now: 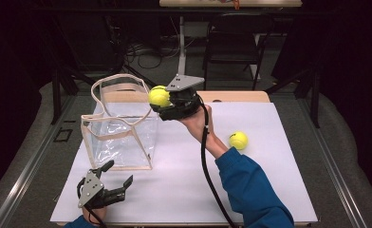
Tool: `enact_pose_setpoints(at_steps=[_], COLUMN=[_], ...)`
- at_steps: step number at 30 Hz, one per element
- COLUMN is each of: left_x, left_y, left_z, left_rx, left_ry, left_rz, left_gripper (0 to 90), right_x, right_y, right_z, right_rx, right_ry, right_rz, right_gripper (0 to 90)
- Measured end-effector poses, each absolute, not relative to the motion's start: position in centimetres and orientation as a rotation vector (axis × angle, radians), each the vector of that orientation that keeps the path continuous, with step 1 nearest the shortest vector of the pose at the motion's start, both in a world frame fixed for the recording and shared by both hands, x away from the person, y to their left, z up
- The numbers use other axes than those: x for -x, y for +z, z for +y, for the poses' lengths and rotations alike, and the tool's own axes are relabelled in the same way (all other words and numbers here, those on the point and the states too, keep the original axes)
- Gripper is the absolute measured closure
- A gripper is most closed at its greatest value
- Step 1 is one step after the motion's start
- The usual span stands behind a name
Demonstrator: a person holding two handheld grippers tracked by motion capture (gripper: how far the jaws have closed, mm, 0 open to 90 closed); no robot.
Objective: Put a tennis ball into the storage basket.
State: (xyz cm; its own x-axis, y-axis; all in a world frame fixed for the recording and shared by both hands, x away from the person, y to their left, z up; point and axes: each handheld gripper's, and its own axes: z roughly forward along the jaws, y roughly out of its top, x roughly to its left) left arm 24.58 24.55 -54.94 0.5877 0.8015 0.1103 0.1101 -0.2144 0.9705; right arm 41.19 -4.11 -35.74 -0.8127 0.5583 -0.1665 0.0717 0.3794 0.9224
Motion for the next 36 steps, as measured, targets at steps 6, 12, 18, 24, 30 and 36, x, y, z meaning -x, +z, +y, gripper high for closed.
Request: enact_pose_setpoints(at_steps=[6, 12, 18, 24, 30, 36], left_x=[-24.6, -24.6, -24.6, -24.6, -24.6, -24.6], left_y=[-54.9, -54.9, -54.9, -54.9, -54.9, -54.9], left_z=[24.5, 24.6, 24.6, 24.6, 24.5, 24.5], left_rx=[-1.689, -1.689, -1.686, -1.684, -1.689, -1.687], left_ry=[0.765, 0.764, 0.763, 0.762, 0.760, 0.755], left_rz=[0.763, 0.762, 0.762, 0.760, 0.757, 0.756], left_gripper=[15.8, 15.8, 15.8, 15.8, 15.8, 15.8], right_x=[-41.3, -41.5, -41.8, -41.9, -42.2, -42.7], right_y=[-35.6, -35.4, -34.9, -34.6, -34.5, -34.6], right_z=[-3.9, -3.6, -3.2, -2.6, -2.1, -1.6], right_rx=[-0.545, -0.540, -0.535, -0.524, -0.520, -0.525], right_ry=[1.439, 1.439, 1.447, 1.447, 1.432, 1.421], right_rz=[2.181, 2.179, 2.174, 2.175, 2.193, 2.205], right_gripper=[26.9, 26.9, 26.9, 26.9, 26.9, 26.9])
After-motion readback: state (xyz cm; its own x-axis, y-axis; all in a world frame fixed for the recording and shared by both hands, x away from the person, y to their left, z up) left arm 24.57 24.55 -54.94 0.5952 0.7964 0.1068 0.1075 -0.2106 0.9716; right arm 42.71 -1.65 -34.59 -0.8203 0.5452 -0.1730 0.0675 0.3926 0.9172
